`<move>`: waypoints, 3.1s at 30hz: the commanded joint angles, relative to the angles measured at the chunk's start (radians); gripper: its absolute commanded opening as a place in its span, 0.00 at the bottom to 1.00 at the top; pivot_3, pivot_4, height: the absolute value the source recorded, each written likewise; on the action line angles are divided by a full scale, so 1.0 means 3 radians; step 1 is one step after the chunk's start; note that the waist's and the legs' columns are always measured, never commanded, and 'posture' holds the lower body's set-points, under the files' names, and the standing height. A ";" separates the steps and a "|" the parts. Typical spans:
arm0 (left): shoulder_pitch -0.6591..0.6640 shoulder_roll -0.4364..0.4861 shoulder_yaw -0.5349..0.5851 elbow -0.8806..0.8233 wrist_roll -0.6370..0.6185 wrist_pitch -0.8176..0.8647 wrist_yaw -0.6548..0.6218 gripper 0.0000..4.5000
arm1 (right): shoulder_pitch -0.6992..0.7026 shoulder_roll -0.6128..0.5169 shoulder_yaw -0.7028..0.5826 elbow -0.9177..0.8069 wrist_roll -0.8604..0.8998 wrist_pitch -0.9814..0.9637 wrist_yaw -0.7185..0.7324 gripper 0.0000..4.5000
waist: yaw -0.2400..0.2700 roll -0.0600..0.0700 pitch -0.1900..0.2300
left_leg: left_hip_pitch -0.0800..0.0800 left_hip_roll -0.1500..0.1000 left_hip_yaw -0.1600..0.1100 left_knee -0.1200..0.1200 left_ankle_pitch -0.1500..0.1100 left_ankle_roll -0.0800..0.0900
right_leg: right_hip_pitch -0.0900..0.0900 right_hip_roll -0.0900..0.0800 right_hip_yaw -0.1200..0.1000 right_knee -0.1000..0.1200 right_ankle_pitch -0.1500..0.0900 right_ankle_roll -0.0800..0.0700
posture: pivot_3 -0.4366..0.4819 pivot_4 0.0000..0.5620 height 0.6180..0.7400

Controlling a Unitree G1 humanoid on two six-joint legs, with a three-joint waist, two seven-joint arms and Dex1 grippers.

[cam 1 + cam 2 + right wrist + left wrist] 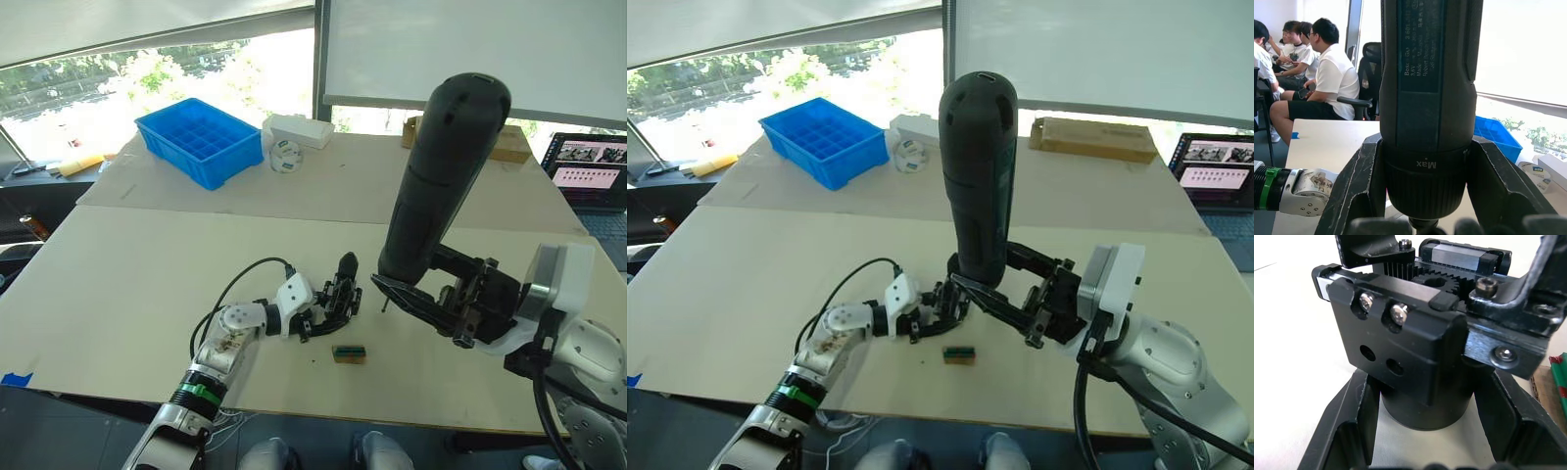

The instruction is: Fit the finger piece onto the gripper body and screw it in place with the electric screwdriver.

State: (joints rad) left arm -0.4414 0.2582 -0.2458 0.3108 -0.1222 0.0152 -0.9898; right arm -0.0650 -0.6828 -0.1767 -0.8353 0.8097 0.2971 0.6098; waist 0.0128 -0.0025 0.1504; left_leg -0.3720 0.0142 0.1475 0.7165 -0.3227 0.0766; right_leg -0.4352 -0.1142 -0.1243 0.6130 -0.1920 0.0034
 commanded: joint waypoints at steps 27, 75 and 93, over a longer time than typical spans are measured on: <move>-0.0608 -0.0090 0.0151 0.1191 -0.0028 -0.0804 -0.0727 0.99 | -0.0026 -0.0061 -0.0117 -0.0139 0.0191 -0.0017 0.0013 0.42 | 0.0013 0.0000 0.0000 | -0.0013 0.0000 -0.0004 0.0029 -0.0010 0.0017 | 0.0002 -0.0002 -0.0002 -0.0001 0.0006 0.0010 | 0.48 0.27 1.00; 0.0212 -0.0179 -0.0191 -0.0172 0.0122 0.0237 0.0311 0.50 | -0.0168 -0.0068 -0.0099 -0.0106 0.0307 0.0105 0.0065 0.42 | 0.0054 0.0001 -0.0001 | -0.0013 0.0001 -0.0010 0.0034 -0.0012 0.0021 | 0.0007 -0.0013 -0.0001 -0.0002 0.0008 0.0012 | 0.48 0.27 1.00; 0.0095 -0.0198 -0.0210 -0.0017 0.0105 0.0113 0.0284 0.50 | -0.1421 0.0088 0.0290 0.0351 0.0693 0.0632 -0.0344 0.42 | 0.0083 0.0002 -0.0001 | -0.0014 -0.0003 -0.0013 0.0036 -0.0017 0.0029 | 0.0011 -0.0044 -0.0008 -0.0002 0.0009 0.0013 | 0.48 0.27 1.00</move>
State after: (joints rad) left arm -0.4218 0.2058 -0.2898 0.2792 -0.1015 0.0414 -0.9041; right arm -0.4638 -0.6674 -0.0804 -0.7205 1.0130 0.4923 0.5176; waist 0.0377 -0.0017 0.1499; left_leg -0.3764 0.0134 0.1436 0.7274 -0.3278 0.0853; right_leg -0.4318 -0.1275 -0.1269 0.6124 -0.1892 0.0074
